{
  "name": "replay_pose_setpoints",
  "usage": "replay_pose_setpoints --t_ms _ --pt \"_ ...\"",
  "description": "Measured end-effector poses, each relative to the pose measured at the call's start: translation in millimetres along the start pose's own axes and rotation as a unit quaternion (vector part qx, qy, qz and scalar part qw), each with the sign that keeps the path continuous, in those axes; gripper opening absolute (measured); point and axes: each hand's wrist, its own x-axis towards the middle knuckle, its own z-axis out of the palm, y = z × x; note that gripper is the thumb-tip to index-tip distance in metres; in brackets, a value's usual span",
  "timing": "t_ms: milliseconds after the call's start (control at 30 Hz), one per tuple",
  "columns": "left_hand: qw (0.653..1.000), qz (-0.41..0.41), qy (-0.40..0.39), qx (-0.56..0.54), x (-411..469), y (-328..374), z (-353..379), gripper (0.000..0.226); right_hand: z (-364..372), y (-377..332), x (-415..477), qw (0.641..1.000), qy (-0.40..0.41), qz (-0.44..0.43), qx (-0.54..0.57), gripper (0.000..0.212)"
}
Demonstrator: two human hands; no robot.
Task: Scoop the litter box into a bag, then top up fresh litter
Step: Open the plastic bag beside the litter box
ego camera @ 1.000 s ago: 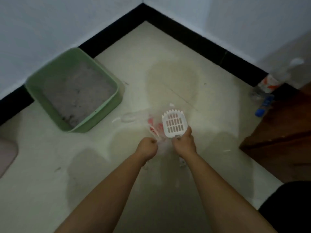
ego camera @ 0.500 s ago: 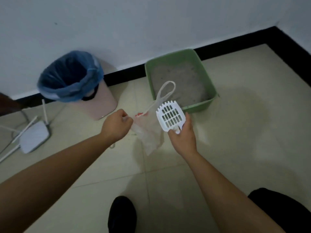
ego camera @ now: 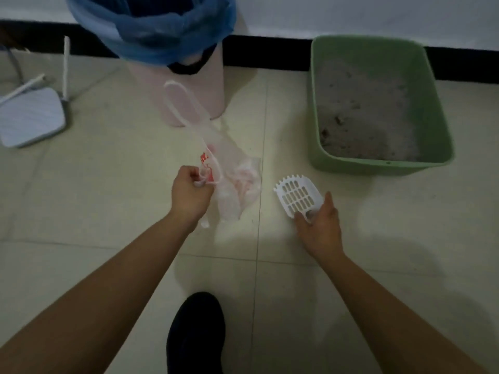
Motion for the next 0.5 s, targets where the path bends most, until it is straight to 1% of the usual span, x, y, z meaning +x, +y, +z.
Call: replay_pose_setpoints --t_ms 33,67,100,133,200,267,333,367,400,433,467,500 --pt "1.000 -0.007 -0.010 -0.001 0.7 -5.6 0.4 0.023 2.8 -5.9 1.4 0.998 0.037 -0.001 -0.045 0.094" --pt "1.000 -0.009 -0.023 0.005 0.6 -9.0 0.5 0.022 4.7 -16.3 2.4 0.995 0.074 -0.016 -0.067 0.094" --pt "0.999 -0.005 -0.038 0.012 -0.4 -9.6 0.6 0.021 5.5 -30.8 4.7 0.993 0.098 -0.042 -0.059 0.093" --pt "0.998 0.008 -0.051 0.022 -1.6 -8.5 0.7 0.020 6.2 -48.0 8.8 0.992 0.097 -0.072 -0.030 0.090" --pt "0.996 0.040 -0.073 0.038 -2.8 -3.9 2.0 0.016 8.0 -87.1 19.1 0.990 0.036 -0.123 0.057 0.082" --pt "0.993 0.067 -0.088 0.040 -5.1 0.5 4.3 0.012 5.8 -125.6 26.9 0.981 -0.043 -0.127 0.137 0.080" --pt "0.988 0.102 -0.106 0.049 -8.1 3.7 6.8 0.015 -0.9 -153.6 33.9 0.970 -0.121 -0.105 0.184 0.090" --pt "0.985 0.117 -0.117 0.058 -10.2 5.3 7.5 0.017 -5.3 -160.6 36.5 0.965 -0.145 -0.105 0.195 0.094" --pt "0.983 0.122 -0.126 0.060 -12.7 8.4 8.1 0.019 -9.1 -163.0 39.5 0.962 -0.146 -0.113 0.200 0.092" --pt "0.984 0.113 -0.128 0.051 -14.1 11.0 8.0 0.021 -13.0 -162.2 42.7 0.964 -0.122 -0.129 0.201 0.084" --pt "0.988 0.092 -0.118 0.024 -14.4 14.0 7.7 0.022 -16.4 -159.4 45.7 0.964 -0.083 -0.145 0.208 0.074" --pt "0.993 0.060 -0.098 -0.027 -12.5 16.8 7.5 0.021 -19.7 -155.3 48.0 0.961 -0.040 -0.151 0.228 0.066"
